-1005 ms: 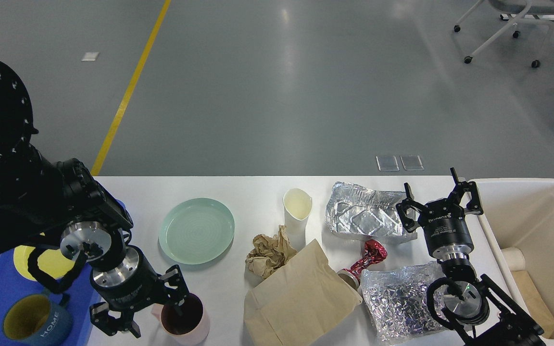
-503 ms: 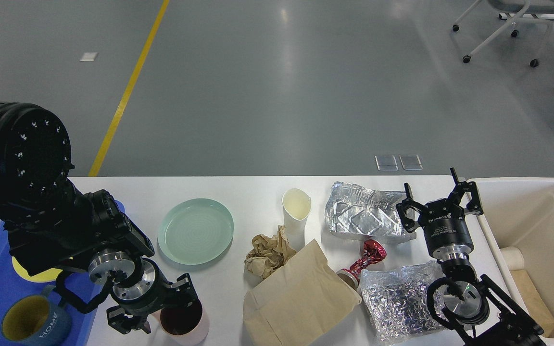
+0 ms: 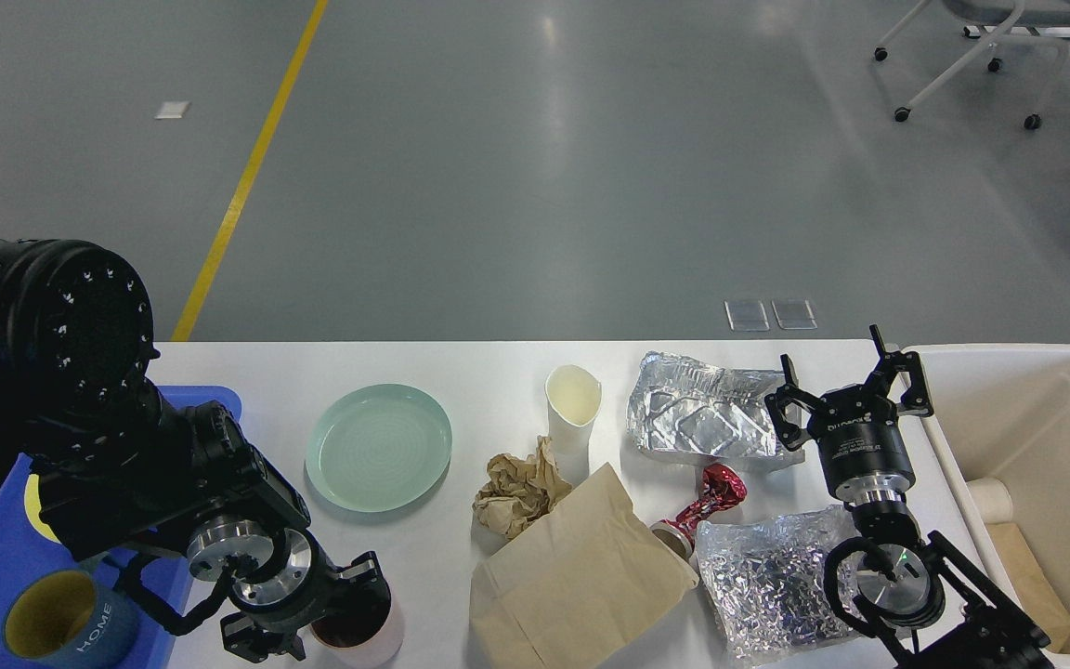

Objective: Tidy desktop
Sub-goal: 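Lower the left gripper and grasp the white mug's rim, then lift the white mug and set it in the blue tray corner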

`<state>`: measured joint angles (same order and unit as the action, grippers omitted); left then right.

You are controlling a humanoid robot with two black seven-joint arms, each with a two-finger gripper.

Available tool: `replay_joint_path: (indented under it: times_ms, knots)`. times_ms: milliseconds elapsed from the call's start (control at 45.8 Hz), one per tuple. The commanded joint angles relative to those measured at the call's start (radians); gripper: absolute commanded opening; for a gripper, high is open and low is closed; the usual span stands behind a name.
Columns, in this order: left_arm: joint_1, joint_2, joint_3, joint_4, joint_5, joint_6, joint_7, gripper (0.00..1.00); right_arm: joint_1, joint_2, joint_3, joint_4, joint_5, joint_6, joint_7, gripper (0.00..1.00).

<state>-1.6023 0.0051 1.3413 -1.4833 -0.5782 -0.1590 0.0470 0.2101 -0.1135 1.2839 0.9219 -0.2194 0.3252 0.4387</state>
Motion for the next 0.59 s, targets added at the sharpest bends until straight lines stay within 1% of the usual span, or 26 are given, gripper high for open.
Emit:
replay_joint_path:
  times_ms: [0,22,66,131,175,262,306,350,568]
  knots:
    - [-0.001,0.001,0.006,-0.002,0.000,-0.002,0.004,0.40,0.000,0.000,0.000,0.000,0.000,0.000,0.000,1.00]
    - [-0.001,0.001,0.006,-0.003,0.000,-0.004,0.004,0.36,0.000,0.000,0.000,0.000,0.000,0.000,0.000,1.00]
    - [-0.001,0.001,0.006,-0.006,0.000,-0.008,0.007,0.24,0.000,0.000,0.000,0.000,0.000,0.000,0.000,1.00]
    - [0.001,0.001,0.006,-0.006,0.000,-0.016,0.013,0.18,0.000,0.000,0.000,0.000,0.000,0.000,0.000,1.00]
    - [0.001,0.001,0.006,-0.006,0.000,-0.027,0.022,0.11,0.000,0.000,0.000,0.000,0.000,0.000,0.000,1.00]
    - [0.001,0.003,0.004,-0.006,0.000,-0.039,0.034,0.08,0.000,0.000,0.000,0.000,0.000,0.000,0.000,1.00]
    - [0.001,0.003,0.004,-0.006,0.000,-0.036,0.036,0.03,0.000,0.000,0.000,0.000,0.000,0.000,0.000,1.00]
    - [0.002,0.003,0.004,-0.006,0.000,-0.031,0.037,0.00,0.000,0.000,0.000,0.000,0.000,0.000,0.000,1.00]
    - [0.001,0.009,0.009,-0.006,-0.002,-0.027,0.039,0.00,0.000,0.000,0.000,0.000,0.000,0.000,0.000,1.00]
